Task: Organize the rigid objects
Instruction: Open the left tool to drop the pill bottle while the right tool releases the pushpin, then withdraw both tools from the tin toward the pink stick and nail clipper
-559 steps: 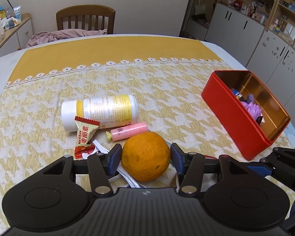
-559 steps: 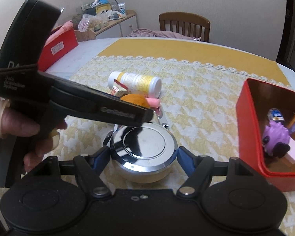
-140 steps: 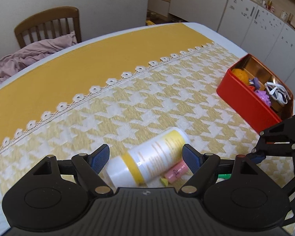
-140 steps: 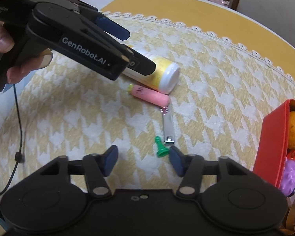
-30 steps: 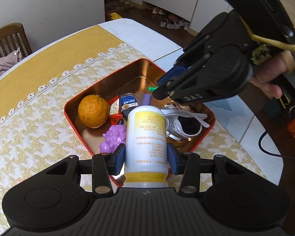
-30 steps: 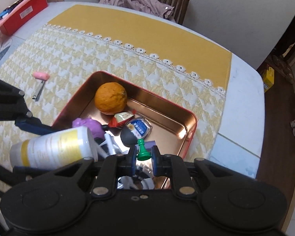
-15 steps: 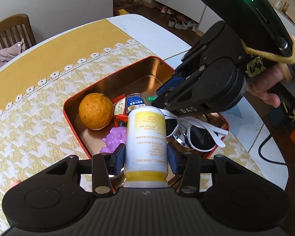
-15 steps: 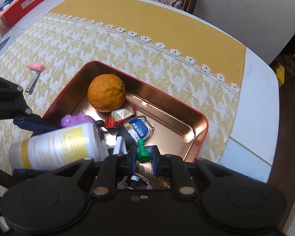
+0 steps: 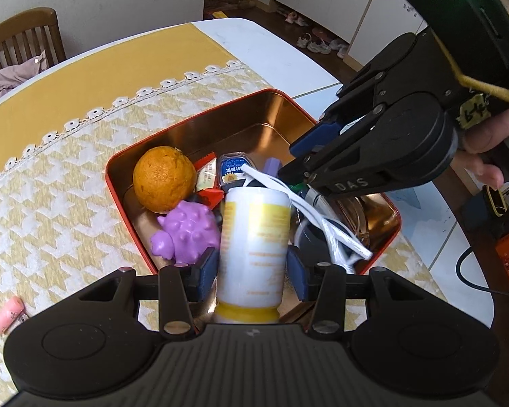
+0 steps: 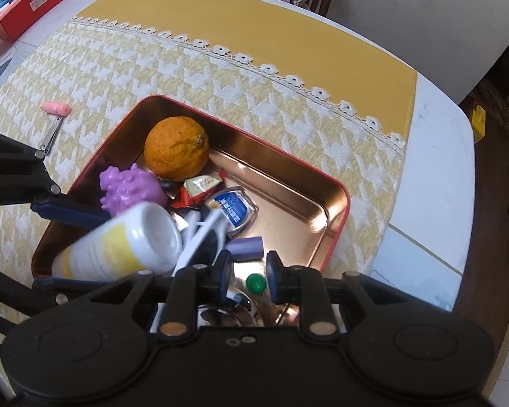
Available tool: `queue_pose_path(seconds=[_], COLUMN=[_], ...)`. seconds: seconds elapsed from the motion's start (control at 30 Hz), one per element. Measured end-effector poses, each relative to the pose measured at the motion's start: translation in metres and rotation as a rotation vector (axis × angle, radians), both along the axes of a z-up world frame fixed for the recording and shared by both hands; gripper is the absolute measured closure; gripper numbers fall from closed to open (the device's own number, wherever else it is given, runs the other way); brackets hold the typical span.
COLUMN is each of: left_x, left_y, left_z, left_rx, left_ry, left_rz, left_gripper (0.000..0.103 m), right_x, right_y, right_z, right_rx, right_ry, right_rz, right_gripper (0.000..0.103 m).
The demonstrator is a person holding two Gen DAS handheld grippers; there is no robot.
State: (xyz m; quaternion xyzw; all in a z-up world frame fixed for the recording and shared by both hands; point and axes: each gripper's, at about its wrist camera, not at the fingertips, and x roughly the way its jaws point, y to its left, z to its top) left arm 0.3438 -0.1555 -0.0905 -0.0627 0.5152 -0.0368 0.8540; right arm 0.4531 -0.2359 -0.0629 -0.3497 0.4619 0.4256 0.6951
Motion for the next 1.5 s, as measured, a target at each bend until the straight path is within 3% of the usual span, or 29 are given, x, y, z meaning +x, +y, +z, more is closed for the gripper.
queue_pose_path(seconds=[0.33,0.73,1.1,1.43,1.5], left_x=[-0.012,-0.049,-0.101,-0.147,-0.153], left_y=[-0.002,0.017,0.064,0.13,0.143], left_z=[0.017,0.044,0.051,0.039,0.038], left_rx=[0.001,-0.004,0.0,0.025,0.036], left_ry=[-0.044,-0.114,-0.133,-0.121,-0.124], left_rz=[-0.01,0.006,0.048,0.152,0.168], left_gripper=[0.055,0.055,0.055,0.055,0.046], right_x=[-0.017,-0.071,-0.126,-0.163,-0.168], right_y=[-0.012,-0.01,0.026,0.079,0.09], right_z=[0.027,0.051,0.053,0.041,0.038], right_rx=[0.034,0.079,0.108,0.14,0.149], right_ry=[-0.013,-0.016,0.02,0.06,0.072], right_rz=[-0.018,0.031,0.092,0.114,0.113], right_gripper=[0.073,0.056,0.046,0.036,0.032])
